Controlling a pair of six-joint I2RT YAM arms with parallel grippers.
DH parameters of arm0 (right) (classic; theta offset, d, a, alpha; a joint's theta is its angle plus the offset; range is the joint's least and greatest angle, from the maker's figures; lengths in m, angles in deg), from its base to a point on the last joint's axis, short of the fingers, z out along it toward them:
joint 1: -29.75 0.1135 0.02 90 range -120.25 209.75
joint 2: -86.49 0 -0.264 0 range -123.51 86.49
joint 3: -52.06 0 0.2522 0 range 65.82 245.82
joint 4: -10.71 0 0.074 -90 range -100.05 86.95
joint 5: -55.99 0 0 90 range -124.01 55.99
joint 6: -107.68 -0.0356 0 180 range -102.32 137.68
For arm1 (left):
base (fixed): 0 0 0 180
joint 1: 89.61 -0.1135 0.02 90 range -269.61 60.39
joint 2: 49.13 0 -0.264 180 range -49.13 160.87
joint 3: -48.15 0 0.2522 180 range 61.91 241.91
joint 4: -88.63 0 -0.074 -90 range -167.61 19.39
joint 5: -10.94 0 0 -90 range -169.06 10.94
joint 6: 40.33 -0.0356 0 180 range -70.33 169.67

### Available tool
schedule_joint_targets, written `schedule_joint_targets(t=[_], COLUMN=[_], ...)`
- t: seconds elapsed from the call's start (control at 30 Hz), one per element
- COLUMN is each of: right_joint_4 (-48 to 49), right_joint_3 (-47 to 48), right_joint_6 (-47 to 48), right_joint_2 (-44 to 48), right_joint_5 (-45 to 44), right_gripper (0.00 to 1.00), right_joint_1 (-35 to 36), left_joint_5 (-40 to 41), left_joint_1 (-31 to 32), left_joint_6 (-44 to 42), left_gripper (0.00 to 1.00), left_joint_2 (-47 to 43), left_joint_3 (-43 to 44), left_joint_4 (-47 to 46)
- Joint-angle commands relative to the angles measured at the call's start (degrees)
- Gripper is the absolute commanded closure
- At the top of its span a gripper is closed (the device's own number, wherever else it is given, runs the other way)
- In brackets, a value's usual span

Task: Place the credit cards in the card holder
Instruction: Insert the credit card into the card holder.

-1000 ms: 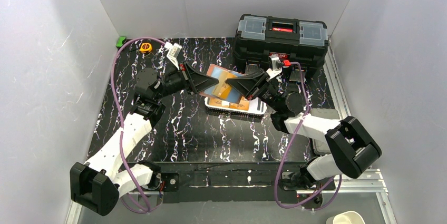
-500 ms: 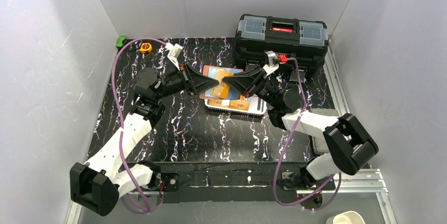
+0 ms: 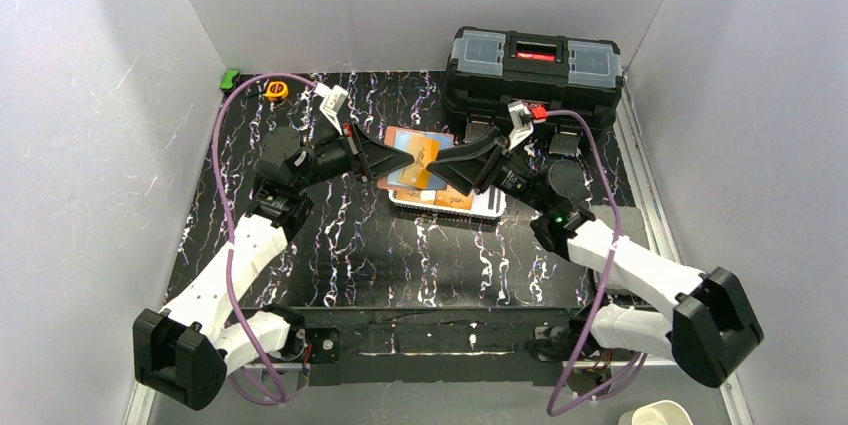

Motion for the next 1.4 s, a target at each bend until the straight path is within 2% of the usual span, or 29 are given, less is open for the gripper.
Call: schedule_joint_targets(t=[0.0, 0.13, 0.27, 0.33, 0.43, 0.47, 0.73, 0.9, 1.07, 1.37], right_joint_4=[-24.9, -32.5, -33.09, -33.81, -36.24, -36.68, -43.84, -47.3, -54.67, -54.63], right_joint_3=[3.1, 6.98, 8.45, 9.19, 10.23, 10.3, 11.48, 16.08, 23.28, 23.95], right_joint_6=[9.16, 11.3, 11.23, 11.49, 12.38, 12.86, 17.74, 19.29, 21.7, 21.5], right_joint_2=[5.35, 5.61, 4.16, 3.71, 4.15, 4.69, 8.72, 6.07, 1.09, -0.91], right_joint_5=[-2.43, -1.76, -0.67, -0.77, -1.72, -1.84, -4.5, -4.53, -5.71, -7.1], right_gripper=[0.31, 0.33, 0.4, 0.49, 0.72, 0.75, 0.83, 0.86, 0.9, 0.91], right_joint_1=[-0.21, -0.05, 0.01, -0.01, -0.03, 0.03, 0.03, 0.04, 2.15, 5.57], left_joint_5=[-1.36, -1.02, -1.16, -1.18, -1.44, -1.45, -1.43, -1.5, -1.2, -1.15], left_joint_1=[-0.55, -0.55, -0.55, -0.59, -0.64, -0.64, -0.68, -0.7, -0.67, -0.71], left_joint_6=[-1.21, -1.41, -1.55, -1.68, -1.83, -1.88, -2.2, -2.41, -3.12, -4.04], left_gripper=[1.0, 1.0, 1.0, 1.0, 1.0, 1.0, 1.0, 1.0, 1.0, 1.0], left_joint_2=[-2.19, -1.86, -1.65, -1.62, -1.65, -1.66, -1.69, -1.52, -1.22, -1.35], left_joint_3=[1.53, 1.85, 2.27, 2.33, 2.19, 2.16, 1.97, 2.05, 1.41, 0.35], left_joint_4=[-1.15, -0.56, -0.17, 0.34, 0.69, 0.69, 0.67, 0.76, 1.33, 1.86])
